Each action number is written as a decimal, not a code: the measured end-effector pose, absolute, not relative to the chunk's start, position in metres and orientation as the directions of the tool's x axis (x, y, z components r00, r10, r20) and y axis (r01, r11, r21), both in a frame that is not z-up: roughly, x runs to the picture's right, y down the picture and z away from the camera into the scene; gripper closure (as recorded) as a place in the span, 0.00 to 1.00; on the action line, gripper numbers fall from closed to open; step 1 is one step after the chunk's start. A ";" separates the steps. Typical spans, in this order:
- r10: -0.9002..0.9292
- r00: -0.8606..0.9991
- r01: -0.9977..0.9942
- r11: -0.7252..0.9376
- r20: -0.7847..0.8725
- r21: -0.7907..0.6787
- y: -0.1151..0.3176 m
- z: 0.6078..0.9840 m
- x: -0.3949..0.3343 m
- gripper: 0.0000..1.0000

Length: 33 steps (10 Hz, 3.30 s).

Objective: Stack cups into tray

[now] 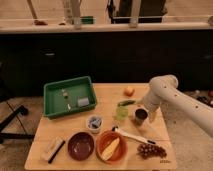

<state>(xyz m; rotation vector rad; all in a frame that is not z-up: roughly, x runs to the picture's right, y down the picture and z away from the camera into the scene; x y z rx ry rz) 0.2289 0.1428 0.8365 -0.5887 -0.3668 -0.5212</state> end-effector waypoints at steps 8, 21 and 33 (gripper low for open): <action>-0.409 0.732 0.657 0.636 0.545 -0.405 0.149 0.825 0.217 0.20; -0.619 0.323 0.935 0.327 0.716 -0.138 0.157 0.824 0.214 0.20; -0.627 0.102 0.967 0.245 0.773 0.071 0.155 0.813 0.222 0.20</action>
